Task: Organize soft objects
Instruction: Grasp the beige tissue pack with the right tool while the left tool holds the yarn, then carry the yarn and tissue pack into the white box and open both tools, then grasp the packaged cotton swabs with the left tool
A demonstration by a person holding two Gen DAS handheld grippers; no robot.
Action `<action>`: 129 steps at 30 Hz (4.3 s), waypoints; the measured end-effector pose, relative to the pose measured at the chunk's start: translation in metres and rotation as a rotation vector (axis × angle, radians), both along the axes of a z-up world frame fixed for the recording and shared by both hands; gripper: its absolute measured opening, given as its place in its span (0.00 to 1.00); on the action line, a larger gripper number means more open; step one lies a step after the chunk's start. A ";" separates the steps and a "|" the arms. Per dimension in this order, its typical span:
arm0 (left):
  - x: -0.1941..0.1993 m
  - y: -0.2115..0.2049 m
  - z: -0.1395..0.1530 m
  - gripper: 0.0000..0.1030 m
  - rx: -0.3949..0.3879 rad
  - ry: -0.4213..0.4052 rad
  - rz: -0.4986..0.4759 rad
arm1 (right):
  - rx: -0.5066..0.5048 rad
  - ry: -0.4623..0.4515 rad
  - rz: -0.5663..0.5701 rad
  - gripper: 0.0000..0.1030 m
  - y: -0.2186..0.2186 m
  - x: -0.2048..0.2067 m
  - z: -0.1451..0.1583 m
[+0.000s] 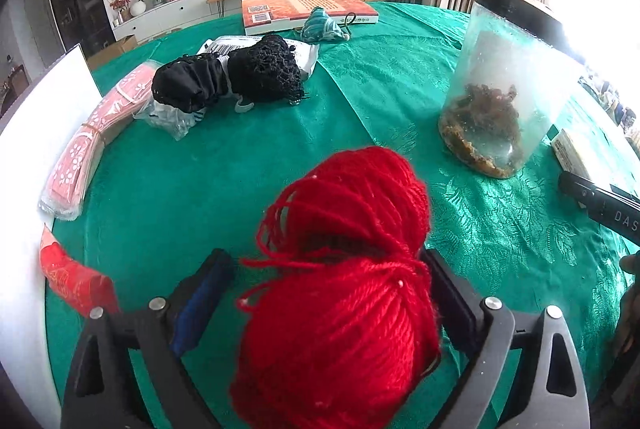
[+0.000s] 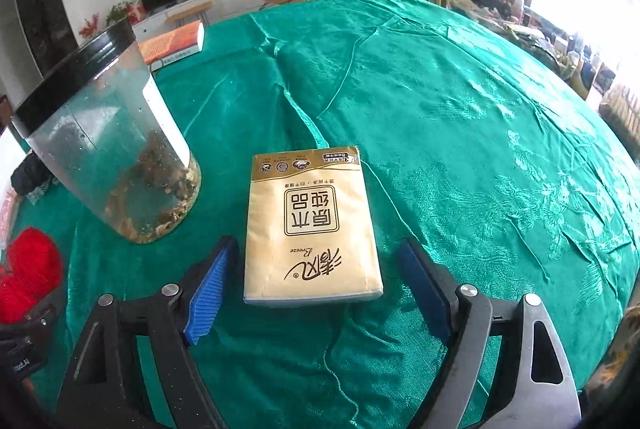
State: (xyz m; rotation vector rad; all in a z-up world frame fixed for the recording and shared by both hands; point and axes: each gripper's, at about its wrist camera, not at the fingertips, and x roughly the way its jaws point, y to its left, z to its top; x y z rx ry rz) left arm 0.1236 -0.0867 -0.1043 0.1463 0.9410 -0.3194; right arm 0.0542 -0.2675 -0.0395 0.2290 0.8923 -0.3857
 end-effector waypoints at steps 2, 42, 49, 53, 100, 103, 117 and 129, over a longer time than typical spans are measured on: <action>0.003 0.001 -0.001 0.99 0.004 0.008 0.006 | -0.017 0.016 0.007 0.84 0.004 0.002 -0.001; 0.005 0.001 -0.004 1.00 0.005 0.004 0.013 | -0.034 0.040 0.014 0.91 0.007 0.003 -0.006; 0.009 0.001 -0.001 1.00 0.033 0.082 -0.036 | -0.017 0.037 0.031 0.95 0.007 0.004 -0.007; 0.007 0.007 0.006 0.64 0.020 0.064 -0.041 | 0.029 0.048 0.050 0.79 -0.003 0.005 -0.001; -0.093 0.135 0.091 0.98 -0.177 0.074 0.025 | -0.003 0.020 0.186 0.88 0.101 -0.030 0.007; -0.091 0.104 0.049 0.98 -0.097 0.138 0.036 | 0.110 -0.024 0.077 0.88 0.070 -0.039 0.008; 0.066 0.081 0.090 0.98 -0.136 0.018 0.132 | 0.104 -0.038 0.055 0.90 0.072 -0.041 0.002; 0.171 0.038 0.045 0.97 -0.025 0.034 0.032 | 0.080 -0.027 0.064 0.91 0.075 -0.040 0.000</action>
